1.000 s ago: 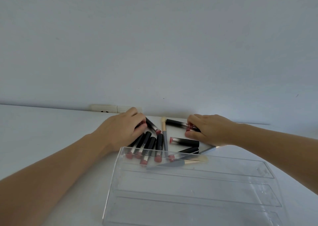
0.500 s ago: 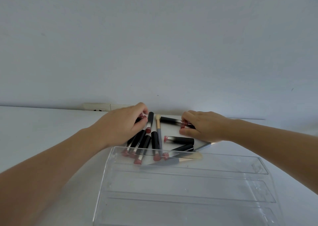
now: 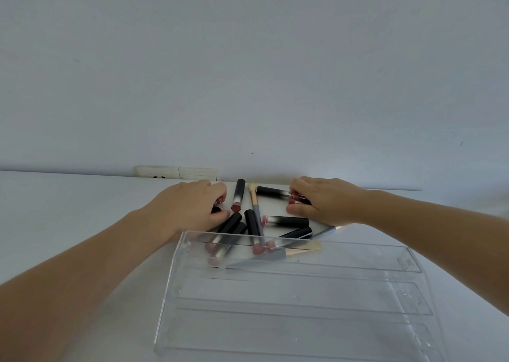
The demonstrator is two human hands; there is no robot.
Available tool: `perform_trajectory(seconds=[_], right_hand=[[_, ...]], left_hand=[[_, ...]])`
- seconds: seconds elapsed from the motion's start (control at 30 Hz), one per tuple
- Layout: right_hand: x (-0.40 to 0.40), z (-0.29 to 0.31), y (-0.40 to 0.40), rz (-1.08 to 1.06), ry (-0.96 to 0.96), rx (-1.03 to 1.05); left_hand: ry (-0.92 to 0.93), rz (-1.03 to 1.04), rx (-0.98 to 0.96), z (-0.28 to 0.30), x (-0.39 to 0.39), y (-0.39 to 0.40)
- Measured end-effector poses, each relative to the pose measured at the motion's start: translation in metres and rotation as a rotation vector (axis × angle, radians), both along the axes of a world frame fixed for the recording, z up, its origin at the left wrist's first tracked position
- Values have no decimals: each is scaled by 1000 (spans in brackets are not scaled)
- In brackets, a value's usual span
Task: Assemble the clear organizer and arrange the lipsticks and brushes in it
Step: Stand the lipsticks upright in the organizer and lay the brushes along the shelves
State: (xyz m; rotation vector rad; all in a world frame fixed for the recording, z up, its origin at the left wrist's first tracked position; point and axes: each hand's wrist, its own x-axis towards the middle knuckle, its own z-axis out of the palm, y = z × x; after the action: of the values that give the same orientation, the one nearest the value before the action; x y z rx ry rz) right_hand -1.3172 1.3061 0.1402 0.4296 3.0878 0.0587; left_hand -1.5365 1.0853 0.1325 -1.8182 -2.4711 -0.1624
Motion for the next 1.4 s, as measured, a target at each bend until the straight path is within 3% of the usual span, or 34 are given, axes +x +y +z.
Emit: perform_trajectory(seconds=[0.23, 0.47, 0.63, 0.8, 1.0, 1.23, 1.4], right_hand=[[4, 3, 5, -85, 38, -186], [5, 7, 1, -65, -14, -117], [14, 11, 2, -144, -39, -114], [33, 48, -2, -231, 168, -305], [57, 88, -59, -96, 319, -304], [78, 68, -120, 20, 308, -130], [85, 55, -131, 38, 359, -31]], left_hand=[[-29, -16, 49, 3, -3, -3], [-50, -40, 66, 3, -4, -5], [-296, 26, 210, -1, -11, -19], [-480, 7, 420, 18, -13, -29], [-365, -178, 653, 73, 26, -40], [-49, -510, 496, 69, 98, -55], [120, -568, 468, 49, 109, -55]])
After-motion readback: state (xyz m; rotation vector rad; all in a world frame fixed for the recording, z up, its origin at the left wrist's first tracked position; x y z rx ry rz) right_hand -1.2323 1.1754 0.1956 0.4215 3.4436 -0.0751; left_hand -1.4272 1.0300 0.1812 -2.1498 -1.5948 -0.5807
